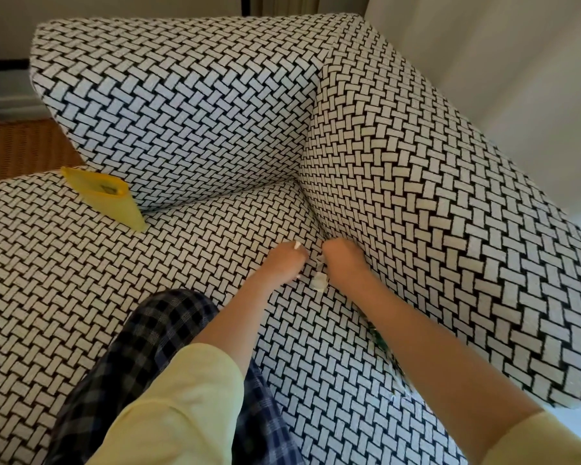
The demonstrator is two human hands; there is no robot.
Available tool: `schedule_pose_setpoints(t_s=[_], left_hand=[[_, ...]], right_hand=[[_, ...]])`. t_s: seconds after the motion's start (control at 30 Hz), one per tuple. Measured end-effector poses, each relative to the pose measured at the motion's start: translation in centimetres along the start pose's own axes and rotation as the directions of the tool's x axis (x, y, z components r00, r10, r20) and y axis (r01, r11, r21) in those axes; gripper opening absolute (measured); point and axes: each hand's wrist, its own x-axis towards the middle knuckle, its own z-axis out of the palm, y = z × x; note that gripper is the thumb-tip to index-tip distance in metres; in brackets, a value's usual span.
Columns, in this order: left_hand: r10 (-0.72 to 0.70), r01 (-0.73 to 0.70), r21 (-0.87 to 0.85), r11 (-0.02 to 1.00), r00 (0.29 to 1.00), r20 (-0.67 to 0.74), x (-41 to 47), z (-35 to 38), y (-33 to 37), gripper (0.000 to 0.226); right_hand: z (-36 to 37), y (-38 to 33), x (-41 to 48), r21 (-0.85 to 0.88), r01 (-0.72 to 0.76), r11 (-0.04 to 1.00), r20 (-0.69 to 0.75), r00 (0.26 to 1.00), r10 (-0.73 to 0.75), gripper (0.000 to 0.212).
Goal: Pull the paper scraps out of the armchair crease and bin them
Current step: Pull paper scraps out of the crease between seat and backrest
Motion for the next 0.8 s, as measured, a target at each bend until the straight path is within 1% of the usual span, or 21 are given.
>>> schedule_pose_setpoints(t_s=[0.03,0.1,0.13,0.17,0.2,0.23,0.27,0.3,0.4,0.47,0.53,0.63,0.67,0.73,0.8], left_hand=[[0.075,-0.078,0.115,0.99,0.997,0.029,-0.4,0.0,-0.1,0.02],[0.139,-0.159,0.197,0.968,0.984,0.11,-1.5,0.3,-0.2,0.018],[0.149,-0.181,0.227,0.957,0.977,0.151,-1.9,0.6,-0.3,0.026],[0.158,-0.205,0.295,0.933,0.972,0.173,-2.2,0.9,-0.4,0.038],[0.172,-0.232,0.396,0.889,0.968,0.182,-2.2,1.2,-0.5,0.049],[0.195,-0.255,0.479,0.84,0.966,0.171,-2.1,1.6,-0.7,0.057],[0.22,-0.265,0.52,0.812,0.964,0.147,-2.1,2.0,-0.6,0.058],[0.23,-0.256,0.529,0.809,0.966,0.116,-2.1,2.2,-0.6,0.052],[0.249,-0.237,0.528,0.815,0.967,0.049,-2.3,2.6,-0.4,0.026],[0.236,-0.226,0.491,0.841,0.971,0.043,-2.3,2.6,-0.3,0.019],[0.191,-0.19,0.387,0.902,0.981,0.035,-2.1,2.1,0.0,0.013],[0.045,-0.044,0.161,0.986,0.999,-0.002,-1.9,1.3,0.9,0.024],[-0.029,0.029,0.082,0.996,1.0,0.0,-1.9,1.1,1.0,0.029],[-0.157,0.159,-0.077,0.984,0.987,0.037,-1.9,0.8,1.2,0.036],[-0.195,0.208,-0.221,0.953,0.978,0.08,-2.1,0.7,1.4,0.033]], right_hand=[[0.0,0.0,-0.1,0.007,-0.005,1.0,-0.01,1.0,0.005,0.02],[0.2,0.1,-0.5,0.037,0.002,0.999,-0.047,0.999,-0.001,0.019],[0.4,0.2,-0.7,0.056,0.006,0.998,-0.062,0.998,-0.003,0.019],[0.5,0.2,-0.9,0.074,0.009,0.997,-0.073,0.997,-0.003,0.02],[0.6,0.3,-1.4,0.085,0.016,0.996,-0.083,0.997,-0.009,0.02],[0.8,0.4,-1.8,0.103,0.025,0.994,-0.093,0.996,-0.016,0.022],[1.0,0.6,-2.2,0.127,0.036,0.991,-0.103,0.994,-0.023,0.023],[1.2,0.6,-2.5,0.151,0.043,0.988,-0.113,0.993,-0.026,0.024],[1.4,0.7,-2.9,0.241,0.039,0.97,-0.139,0.99,-0.005,0.025],[1.2,0.5,-2.8,0.36,0.024,0.933,-0.169,0.985,0.04,0.022],[0.9,0.4,-2.6,0.474,0.006,0.881,-0.178,0.98,0.089,0.022],[0.3,1.0,-2.4,0.547,-0.021,0.837,-0.131,0.985,0.111,0.019],[0.0,1.2,-2.4,0.584,-0.023,0.811,-0.124,0.985,0.117,0.017],[-0.7,1.4,-2.6,0.637,-0.018,0.771,-0.123,0.984,0.125,0.019],[-1.6,1.2,-2.9,0.667,-0.005,0.745,-0.129,0.984,0.122,0.018]])
